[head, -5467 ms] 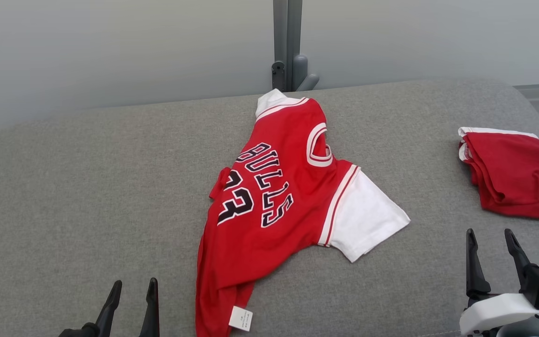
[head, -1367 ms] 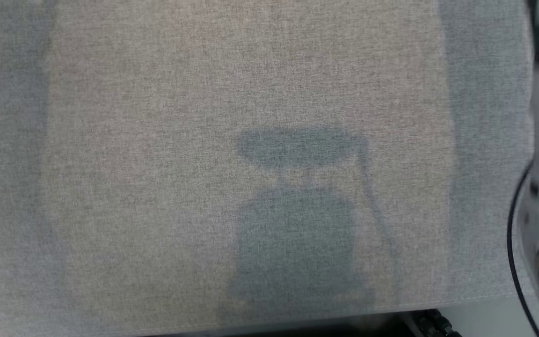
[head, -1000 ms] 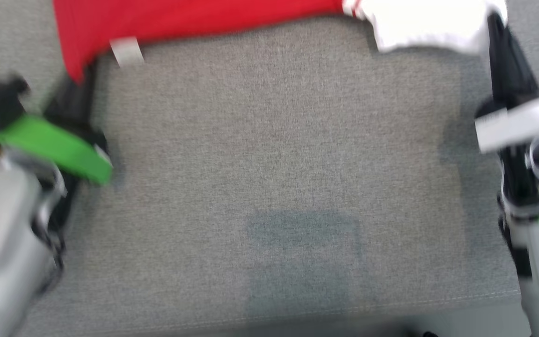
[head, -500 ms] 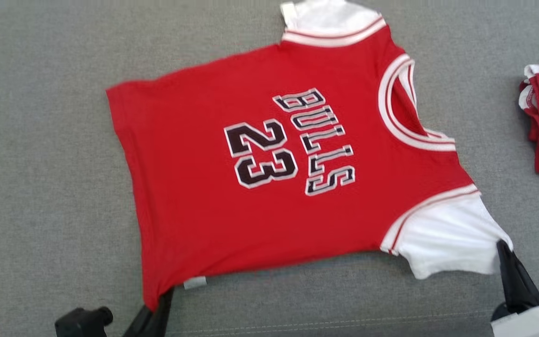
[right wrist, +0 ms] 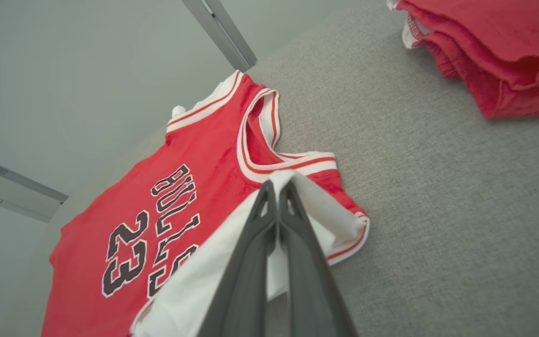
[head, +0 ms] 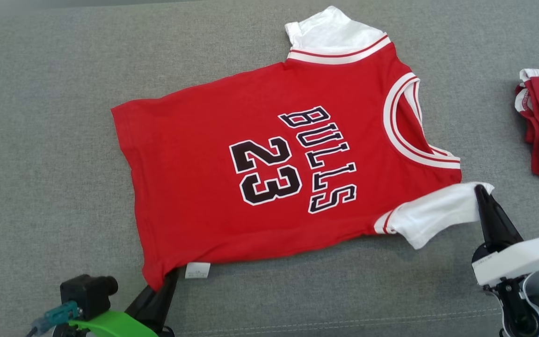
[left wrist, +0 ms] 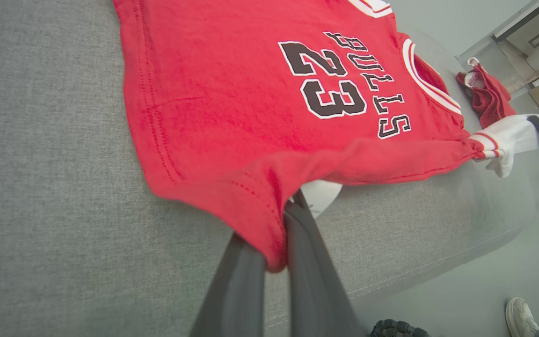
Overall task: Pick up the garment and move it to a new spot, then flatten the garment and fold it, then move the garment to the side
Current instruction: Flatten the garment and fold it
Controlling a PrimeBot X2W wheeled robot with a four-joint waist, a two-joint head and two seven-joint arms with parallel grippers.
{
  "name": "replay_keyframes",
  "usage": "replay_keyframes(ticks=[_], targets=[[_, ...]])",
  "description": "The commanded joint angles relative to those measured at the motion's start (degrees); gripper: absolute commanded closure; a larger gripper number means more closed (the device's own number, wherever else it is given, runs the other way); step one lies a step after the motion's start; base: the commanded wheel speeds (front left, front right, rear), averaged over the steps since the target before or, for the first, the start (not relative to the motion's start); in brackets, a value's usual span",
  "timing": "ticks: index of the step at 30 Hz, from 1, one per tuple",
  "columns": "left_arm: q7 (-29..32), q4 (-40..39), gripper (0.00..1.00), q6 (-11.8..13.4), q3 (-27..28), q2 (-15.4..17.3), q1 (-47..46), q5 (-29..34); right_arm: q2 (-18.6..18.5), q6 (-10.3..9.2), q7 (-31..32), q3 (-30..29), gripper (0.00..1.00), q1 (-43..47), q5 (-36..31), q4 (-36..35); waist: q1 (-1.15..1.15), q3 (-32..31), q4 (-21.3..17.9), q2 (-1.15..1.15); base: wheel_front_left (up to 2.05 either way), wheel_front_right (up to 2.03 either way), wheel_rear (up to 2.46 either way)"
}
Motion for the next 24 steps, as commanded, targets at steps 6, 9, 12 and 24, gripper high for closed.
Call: replay_keyframes(ticks=[6,9,12,24], targets=[[3.44,3.05,1.00,0.30,0.65,-0.76,-5.33,-1.41,-1.29,-0.02,2.61,1.64,1.00,-7.34,-2.26,3.73,0.01,1.44,0.13,0.00,0.00,0.00,0.00],[5.23,4.21,1.00,0.37,1.00,-1.03,-7.60,-1.98,-2.19,-0.02,3.82,2.73,1.00,-10.97,-3.44,5.76,0.01,1.95,0.24,0.00,0.00,0.00,0.00],[7.25,5.57,1.00,0.07,0.89,-0.94,-10.01,-2.00,-3.23,-0.02,4.57,3.74,1.00,-14.62,-4.83,8.44,0.01,2.31,0.47,0.00,0.00,0.00,0.00],[11.05,13.00,0.00,3.05,0.76,-3.80,-14.69,-2.90,-5.26,-0.02,-1.56,7.23,0.00,-25.06,-10.36,20.66,0.01,3.19,0.78,0.00,0.00,0.00,0.00]])
